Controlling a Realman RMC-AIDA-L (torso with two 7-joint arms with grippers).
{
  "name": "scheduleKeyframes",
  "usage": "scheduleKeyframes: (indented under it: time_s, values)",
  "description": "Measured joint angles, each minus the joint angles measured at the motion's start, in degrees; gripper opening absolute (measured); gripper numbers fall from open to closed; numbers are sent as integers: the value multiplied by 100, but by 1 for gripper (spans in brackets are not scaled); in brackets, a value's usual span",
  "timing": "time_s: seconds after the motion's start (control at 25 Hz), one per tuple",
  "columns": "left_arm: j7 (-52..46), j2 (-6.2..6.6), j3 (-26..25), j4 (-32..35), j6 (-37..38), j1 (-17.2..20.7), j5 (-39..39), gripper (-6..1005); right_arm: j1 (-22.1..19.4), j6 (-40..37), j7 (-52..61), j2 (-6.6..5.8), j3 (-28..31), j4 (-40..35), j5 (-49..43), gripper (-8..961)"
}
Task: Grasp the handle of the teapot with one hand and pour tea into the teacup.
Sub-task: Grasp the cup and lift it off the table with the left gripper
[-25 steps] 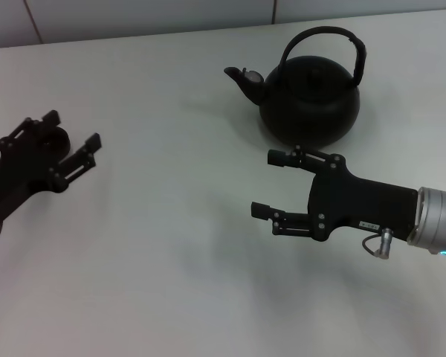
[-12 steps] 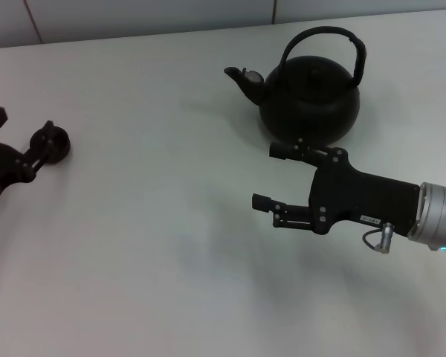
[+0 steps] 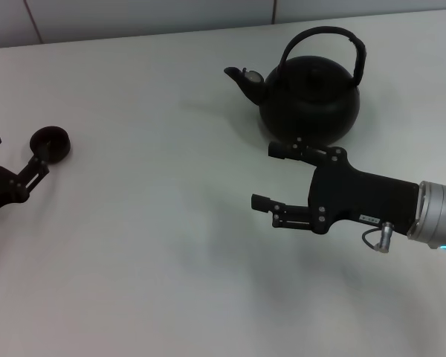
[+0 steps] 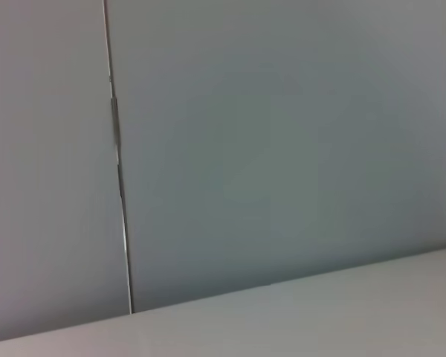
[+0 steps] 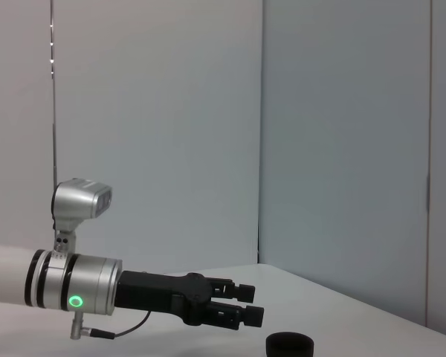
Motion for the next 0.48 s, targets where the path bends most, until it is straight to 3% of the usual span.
scheduleKeyframes:
  time_s: [0.48]
  values:
    - [-2,-1,258,87,-585,-262,85,801,-4,-105,-25,0,24,-4,-2,827]
